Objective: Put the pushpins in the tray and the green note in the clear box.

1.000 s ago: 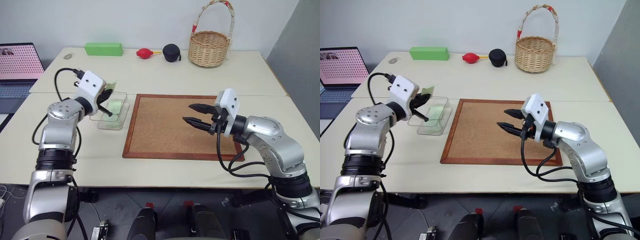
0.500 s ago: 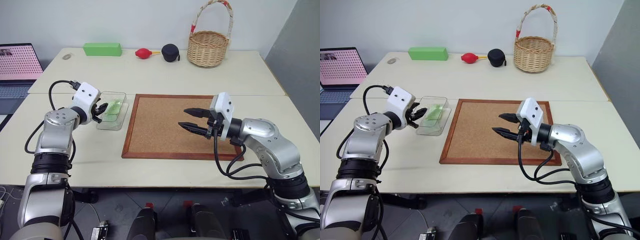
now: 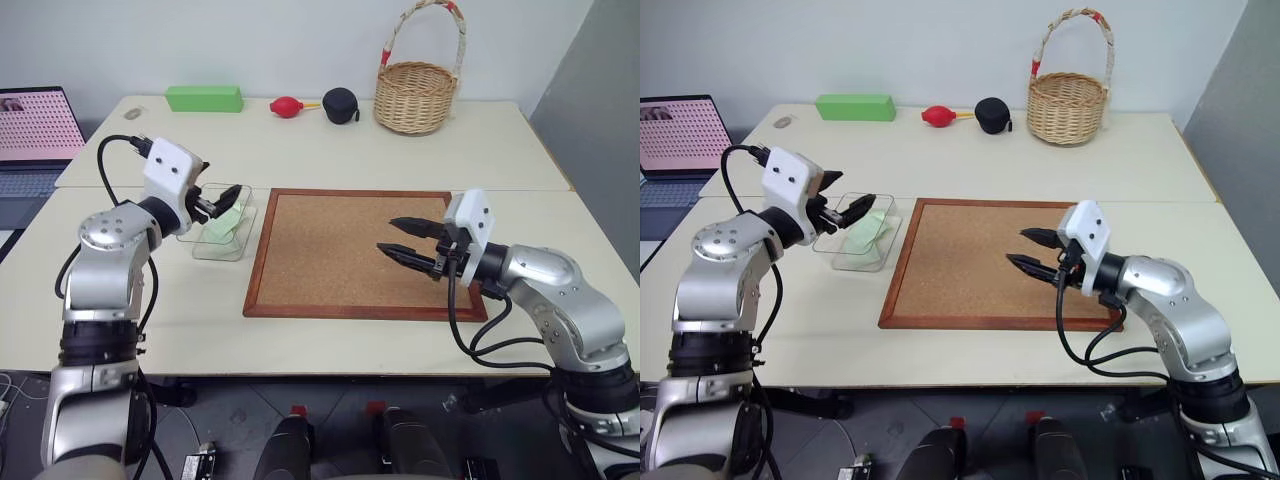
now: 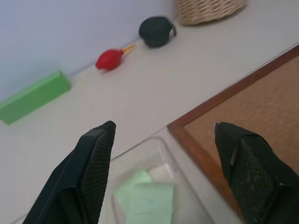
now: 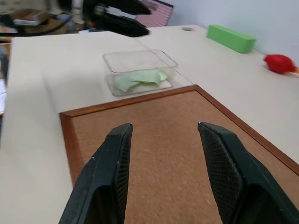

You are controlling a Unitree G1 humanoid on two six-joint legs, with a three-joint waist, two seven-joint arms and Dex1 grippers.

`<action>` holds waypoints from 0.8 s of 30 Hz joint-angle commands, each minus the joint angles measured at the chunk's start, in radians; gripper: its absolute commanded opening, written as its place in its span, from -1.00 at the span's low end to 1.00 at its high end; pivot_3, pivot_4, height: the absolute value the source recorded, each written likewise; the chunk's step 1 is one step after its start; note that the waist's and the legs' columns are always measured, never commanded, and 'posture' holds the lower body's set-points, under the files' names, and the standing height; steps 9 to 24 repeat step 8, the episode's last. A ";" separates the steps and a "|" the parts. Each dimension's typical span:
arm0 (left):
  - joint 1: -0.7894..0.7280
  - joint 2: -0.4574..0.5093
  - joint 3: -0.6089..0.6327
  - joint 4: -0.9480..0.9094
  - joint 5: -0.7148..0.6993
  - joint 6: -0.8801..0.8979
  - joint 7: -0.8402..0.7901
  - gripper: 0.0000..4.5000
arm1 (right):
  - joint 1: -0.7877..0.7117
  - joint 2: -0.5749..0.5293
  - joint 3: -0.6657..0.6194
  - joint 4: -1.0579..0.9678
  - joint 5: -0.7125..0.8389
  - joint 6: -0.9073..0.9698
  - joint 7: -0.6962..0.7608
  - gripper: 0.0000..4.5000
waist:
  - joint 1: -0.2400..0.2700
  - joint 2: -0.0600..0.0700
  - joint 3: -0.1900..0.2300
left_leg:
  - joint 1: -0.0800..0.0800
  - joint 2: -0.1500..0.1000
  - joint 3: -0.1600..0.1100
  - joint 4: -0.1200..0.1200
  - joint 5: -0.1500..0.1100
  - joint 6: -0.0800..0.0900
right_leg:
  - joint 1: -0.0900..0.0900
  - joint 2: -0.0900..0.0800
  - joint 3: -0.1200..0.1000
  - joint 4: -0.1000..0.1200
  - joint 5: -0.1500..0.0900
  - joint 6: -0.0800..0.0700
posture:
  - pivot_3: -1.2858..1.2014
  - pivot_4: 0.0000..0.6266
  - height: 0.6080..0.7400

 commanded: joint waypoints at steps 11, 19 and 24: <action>0.196 -0.127 -0.057 -0.232 -0.133 0.064 -0.020 0.58 | 0.091 0.056 -0.023 0.098 -0.125 -0.202 -0.093 0.05 | -0.003 0.000 0.000 | 0.002 0.001 0.001 0.001 0.000 0.000 | 0.000 0.001 0.000 0.001 0.000 0.000 | 0.03 -0.52 1.00; 0.196 -0.127 -0.057 -0.232 -0.133 0.064 -0.020 0.58 | 0.091 0.056 -0.023 0.098 -0.125 -0.202 -0.093 0.05 | -0.003 0.000 0.000 | 0.002 0.001 0.001 0.001 0.000 0.000 | 0.000 0.001 0.000 0.001 0.000 0.000 | 0.03 -0.52 1.00; 0.196 -0.127 -0.057 -0.232 -0.133 0.064 -0.020 0.58 | 0.091 0.056 -0.023 0.098 -0.125 -0.202 -0.093 0.05 | -0.003 0.000 0.000 | 0.002 0.001 0.001 0.001 0.000 0.000 | 0.000 0.001 0.000 0.001 0.000 0.000 | 0.03 -0.52 1.00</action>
